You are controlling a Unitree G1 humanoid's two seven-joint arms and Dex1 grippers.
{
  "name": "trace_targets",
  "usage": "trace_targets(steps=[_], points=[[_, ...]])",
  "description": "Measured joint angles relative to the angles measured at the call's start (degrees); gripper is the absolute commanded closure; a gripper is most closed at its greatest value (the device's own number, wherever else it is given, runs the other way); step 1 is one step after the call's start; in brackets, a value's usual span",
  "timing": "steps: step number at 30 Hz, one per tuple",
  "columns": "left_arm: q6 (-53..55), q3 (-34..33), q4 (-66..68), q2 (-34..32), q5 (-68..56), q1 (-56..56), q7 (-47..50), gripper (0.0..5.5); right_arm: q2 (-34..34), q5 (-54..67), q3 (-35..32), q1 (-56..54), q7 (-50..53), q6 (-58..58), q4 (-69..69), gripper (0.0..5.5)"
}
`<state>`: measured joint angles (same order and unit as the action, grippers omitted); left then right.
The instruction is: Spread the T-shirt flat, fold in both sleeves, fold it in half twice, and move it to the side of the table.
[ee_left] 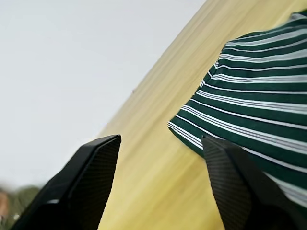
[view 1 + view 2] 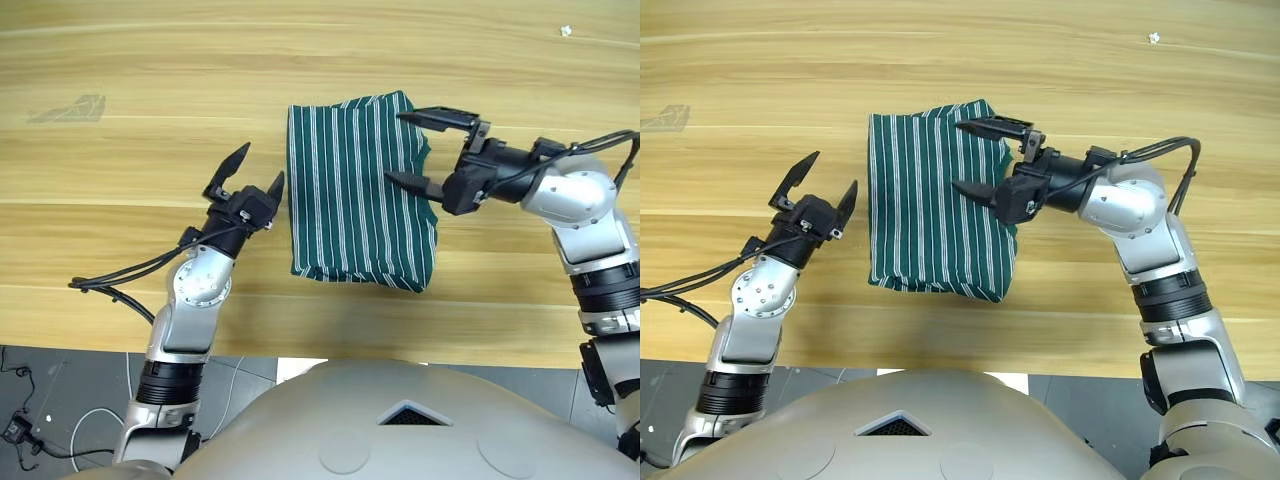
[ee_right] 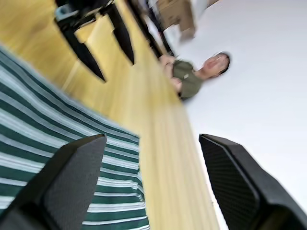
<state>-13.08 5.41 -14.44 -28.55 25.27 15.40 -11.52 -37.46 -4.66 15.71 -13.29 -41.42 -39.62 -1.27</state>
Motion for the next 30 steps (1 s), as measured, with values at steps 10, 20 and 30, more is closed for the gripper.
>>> trace_targets(steps=[10, 20, 30], points=[[-20.64, 0.37, 1.75, -19.95, 15.44, 9.60, -0.40, 2.39, -12.03, -13.94, -6.33, 11.26, 4.46, -27.70, -13.42, 1.91], [-27.23, 9.51, 9.09, -19.16, 23.93, -2.12, 1.45, 2.39, -9.37, -22.51, 2.13, 11.12, 7.02, -29.87, -16.86, 1.91], [-30.26, 13.76, 16.38, -20.45, 23.97, -9.07, 4.76, 2.39, -8.16, -19.89, 8.04, 8.51, 7.53, -26.78, -17.48, 1.91]])
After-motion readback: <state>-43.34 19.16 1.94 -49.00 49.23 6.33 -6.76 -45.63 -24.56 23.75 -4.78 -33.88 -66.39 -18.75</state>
